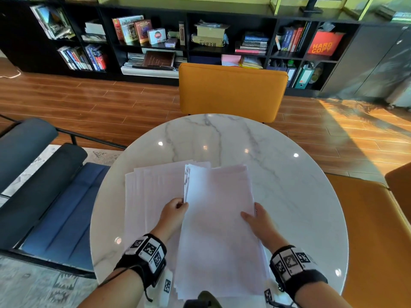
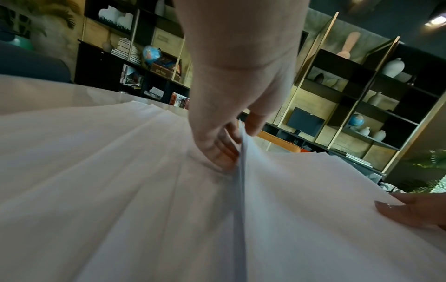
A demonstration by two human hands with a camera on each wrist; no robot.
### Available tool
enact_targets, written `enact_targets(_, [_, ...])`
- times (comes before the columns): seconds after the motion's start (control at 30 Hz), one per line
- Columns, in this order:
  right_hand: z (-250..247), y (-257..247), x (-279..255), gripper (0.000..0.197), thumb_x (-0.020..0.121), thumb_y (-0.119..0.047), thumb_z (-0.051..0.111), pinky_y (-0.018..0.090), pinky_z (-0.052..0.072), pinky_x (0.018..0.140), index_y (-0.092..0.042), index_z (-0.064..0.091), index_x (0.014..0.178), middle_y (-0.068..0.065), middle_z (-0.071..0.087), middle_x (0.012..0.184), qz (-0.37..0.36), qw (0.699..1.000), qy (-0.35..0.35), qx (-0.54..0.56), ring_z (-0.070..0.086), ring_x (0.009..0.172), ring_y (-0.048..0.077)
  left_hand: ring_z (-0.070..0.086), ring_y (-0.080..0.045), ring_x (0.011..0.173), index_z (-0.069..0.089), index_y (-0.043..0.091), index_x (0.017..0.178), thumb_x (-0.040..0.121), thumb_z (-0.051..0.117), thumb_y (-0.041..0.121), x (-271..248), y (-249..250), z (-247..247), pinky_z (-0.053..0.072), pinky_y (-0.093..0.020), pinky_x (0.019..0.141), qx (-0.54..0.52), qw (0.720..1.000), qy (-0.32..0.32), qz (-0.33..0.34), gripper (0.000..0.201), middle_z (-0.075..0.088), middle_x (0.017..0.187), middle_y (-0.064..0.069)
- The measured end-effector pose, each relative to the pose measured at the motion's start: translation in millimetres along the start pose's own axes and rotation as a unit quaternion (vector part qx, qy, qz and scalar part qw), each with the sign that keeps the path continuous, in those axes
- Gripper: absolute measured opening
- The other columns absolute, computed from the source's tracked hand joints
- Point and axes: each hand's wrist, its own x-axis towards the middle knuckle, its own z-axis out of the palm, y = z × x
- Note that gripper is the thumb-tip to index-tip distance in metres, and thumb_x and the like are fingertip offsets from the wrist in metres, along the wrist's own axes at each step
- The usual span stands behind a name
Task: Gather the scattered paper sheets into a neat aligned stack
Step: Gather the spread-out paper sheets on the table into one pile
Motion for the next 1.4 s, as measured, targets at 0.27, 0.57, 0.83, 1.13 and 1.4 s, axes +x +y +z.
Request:
enact_targets(0.27, [0.7,3.0,8.5,0.062,0.082,-0.022,0.065,0.049,0.046,0.100,-0.012,0.039,0.138,0.014,0.056,0.134,0.025,0.996,0.040,-0.078,0.056,0.118,0.032,0.051,-0.038,0.122,0.044,0.003,0.137,0.084,0.049,0.005,3.1,-13.1,-38.2,0.045,-0.041,0.099,0.001,0.973,0.196,-0.121,0.053,0.049,0.140,-0.019])
enact_targets(0.57, [10.8,0.4,9.0,0.066,0.087,-0.018,0.053,0.048,0.037,0.108,-0.016,0.025,0.147,0.012,0.038,0.151,0.036,0.984,0.040,-0.173,0.042,0.134,0.031,0.056,-0.036,0.111,0.050,0.001,0.128,0.084,0.042,-0.001,13.4,-13.1,-39.3,0.047,-0.039,0.091,0.045,0.983,0.149,-0.093,0.045,0.058,0.124,-0.018])
enact_targets(0.83, [31.8,-6.2,8.1,0.051,0.088,-0.015,0.049,0.042,0.046,0.099,-0.008,0.041,0.138,0.021,0.047,0.130,0.031,0.980,0.025,-0.195,0.053,0.114,0.037,0.053,-0.025,0.091,0.048,0.002,0.128,0.086,0.042,-0.002,11.8,-15.9,-33.8,0.043,-0.031,0.077,0.017,0.987,0.153,-0.037,0.042,0.061,0.118,-0.017])
enact_targets(1.13, [52.2,-10.2,-11.1,0.048,0.091,-0.017,0.048,0.027,0.040,0.088,-0.011,0.041,0.139,0.007,0.042,0.108,-0.016,0.973,-0.006,-0.232,0.050,0.092,0.025,0.050,-0.022,0.095,0.050,0.009,0.119,0.099,0.038,0.027,10.3,-10.5,-21.1,0.036,-0.029,0.082,-0.002,0.992,0.125,0.019,0.030,0.054,0.101,0.001])
enact_targets(1.4, [42.2,-13.6,-16.3,0.058,0.085,-0.029,0.064,0.023,0.036,0.090,-0.014,0.045,0.138,0.009,0.044,0.121,-0.022,0.989,-0.002,-0.149,0.051,0.102,0.021,0.064,-0.022,0.091,0.054,0.017,0.121,0.086,0.049,0.004,10.9,-12.5,-30.4,0.050,-0.029,0.073,-0.069,0.993,0.082,0.040,0.038,0.067,0.106,-0.004])
